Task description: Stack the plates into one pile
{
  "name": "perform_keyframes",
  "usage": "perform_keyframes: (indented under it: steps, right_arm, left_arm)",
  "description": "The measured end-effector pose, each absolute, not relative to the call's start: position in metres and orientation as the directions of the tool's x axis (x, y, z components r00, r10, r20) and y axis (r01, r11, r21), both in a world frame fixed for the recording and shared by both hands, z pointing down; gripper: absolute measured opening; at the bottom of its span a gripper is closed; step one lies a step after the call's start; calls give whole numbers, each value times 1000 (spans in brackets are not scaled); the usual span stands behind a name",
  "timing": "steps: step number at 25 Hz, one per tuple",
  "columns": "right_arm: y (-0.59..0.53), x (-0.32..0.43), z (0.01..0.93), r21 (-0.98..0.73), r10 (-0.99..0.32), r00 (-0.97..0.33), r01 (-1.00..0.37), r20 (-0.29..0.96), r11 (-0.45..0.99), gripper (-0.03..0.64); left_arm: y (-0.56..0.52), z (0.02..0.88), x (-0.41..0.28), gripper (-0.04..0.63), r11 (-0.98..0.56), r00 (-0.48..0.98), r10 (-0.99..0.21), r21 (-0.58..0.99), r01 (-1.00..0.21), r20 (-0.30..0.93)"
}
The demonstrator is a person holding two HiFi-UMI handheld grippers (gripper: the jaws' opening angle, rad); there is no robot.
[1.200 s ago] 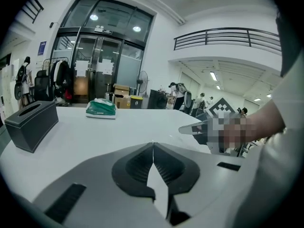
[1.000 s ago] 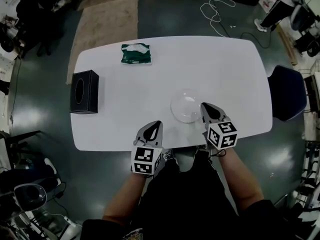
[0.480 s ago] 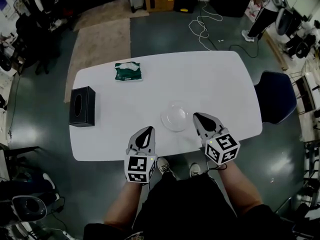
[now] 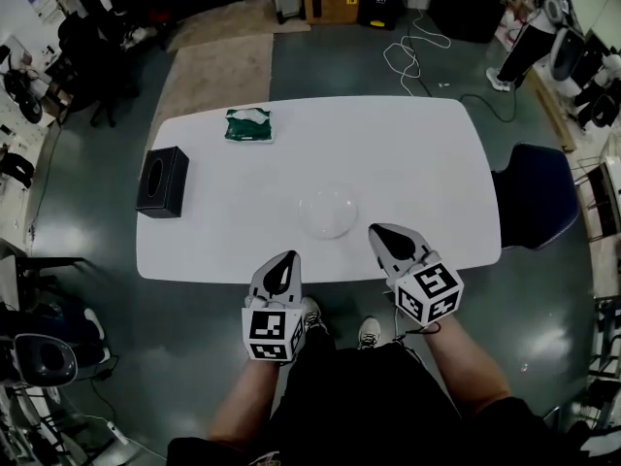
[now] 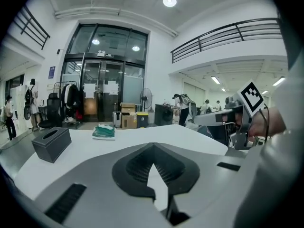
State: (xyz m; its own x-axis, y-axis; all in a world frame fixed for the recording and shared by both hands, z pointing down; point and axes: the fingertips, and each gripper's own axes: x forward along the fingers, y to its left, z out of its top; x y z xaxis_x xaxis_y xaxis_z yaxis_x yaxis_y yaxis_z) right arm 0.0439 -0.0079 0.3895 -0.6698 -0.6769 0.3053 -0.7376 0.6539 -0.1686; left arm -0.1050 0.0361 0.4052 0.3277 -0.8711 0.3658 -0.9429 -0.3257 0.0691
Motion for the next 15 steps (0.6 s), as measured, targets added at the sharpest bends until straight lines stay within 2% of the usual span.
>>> perform_keyframes:
  steps: [15]
  right_arm:
    - [54, 93, 386, -198, -600, -752, -655, 273, 730, 18]
  left_arm:
    - [111, 397, -41, 18, -231, 240, -903, 68, -970, 357]
